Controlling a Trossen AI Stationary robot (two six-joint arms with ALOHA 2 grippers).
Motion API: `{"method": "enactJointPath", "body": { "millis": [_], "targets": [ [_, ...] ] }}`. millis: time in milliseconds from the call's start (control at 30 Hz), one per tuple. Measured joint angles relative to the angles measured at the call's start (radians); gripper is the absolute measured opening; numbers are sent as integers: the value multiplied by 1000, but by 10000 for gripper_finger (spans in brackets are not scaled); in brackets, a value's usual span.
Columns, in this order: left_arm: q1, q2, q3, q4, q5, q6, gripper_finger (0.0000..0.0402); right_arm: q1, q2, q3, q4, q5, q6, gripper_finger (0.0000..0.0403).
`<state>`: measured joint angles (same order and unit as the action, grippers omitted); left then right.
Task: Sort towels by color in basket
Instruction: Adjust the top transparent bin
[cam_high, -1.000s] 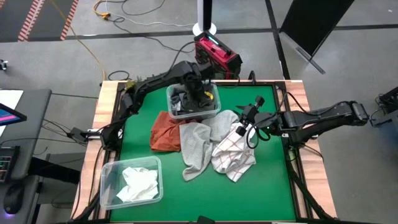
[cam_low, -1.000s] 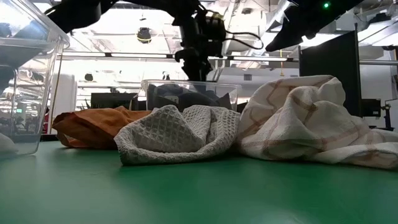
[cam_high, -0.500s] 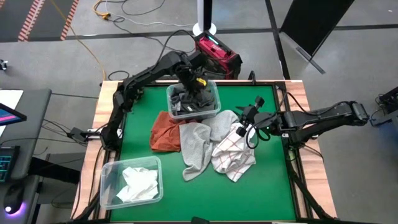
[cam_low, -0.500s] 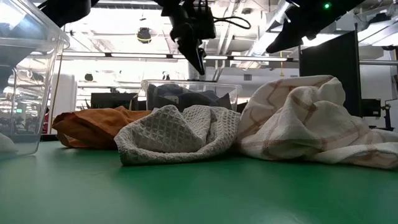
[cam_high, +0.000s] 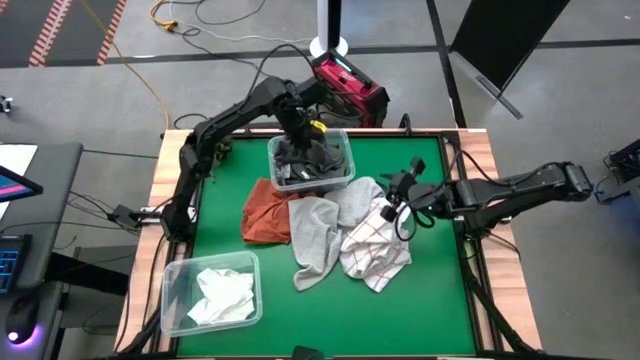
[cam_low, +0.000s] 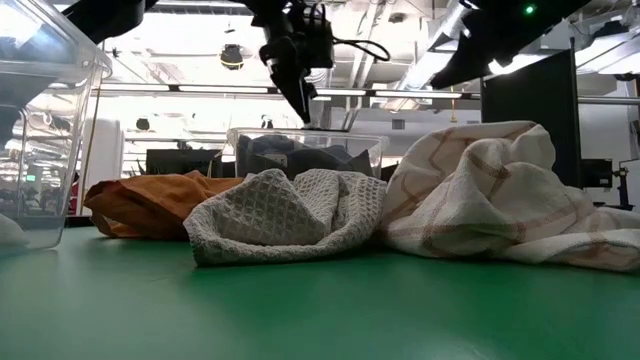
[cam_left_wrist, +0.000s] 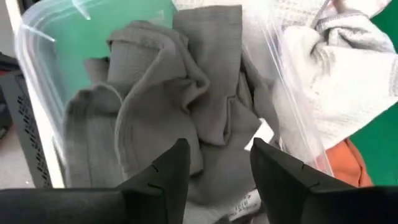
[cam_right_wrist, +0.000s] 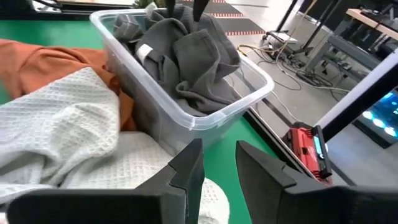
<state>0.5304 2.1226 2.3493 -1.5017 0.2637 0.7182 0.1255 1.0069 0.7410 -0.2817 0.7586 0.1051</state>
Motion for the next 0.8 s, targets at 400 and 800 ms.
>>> {"method": "enactJointPath", "body": {
  "millis": [400,800],
  "targets": [
    [19,-121,0,52,-74,-35,114,20,0,0,4,1,-6,127],
    [157,19,0,71,-156,-209,113,12,0,0,132,1,-136,127]
  ]
}}
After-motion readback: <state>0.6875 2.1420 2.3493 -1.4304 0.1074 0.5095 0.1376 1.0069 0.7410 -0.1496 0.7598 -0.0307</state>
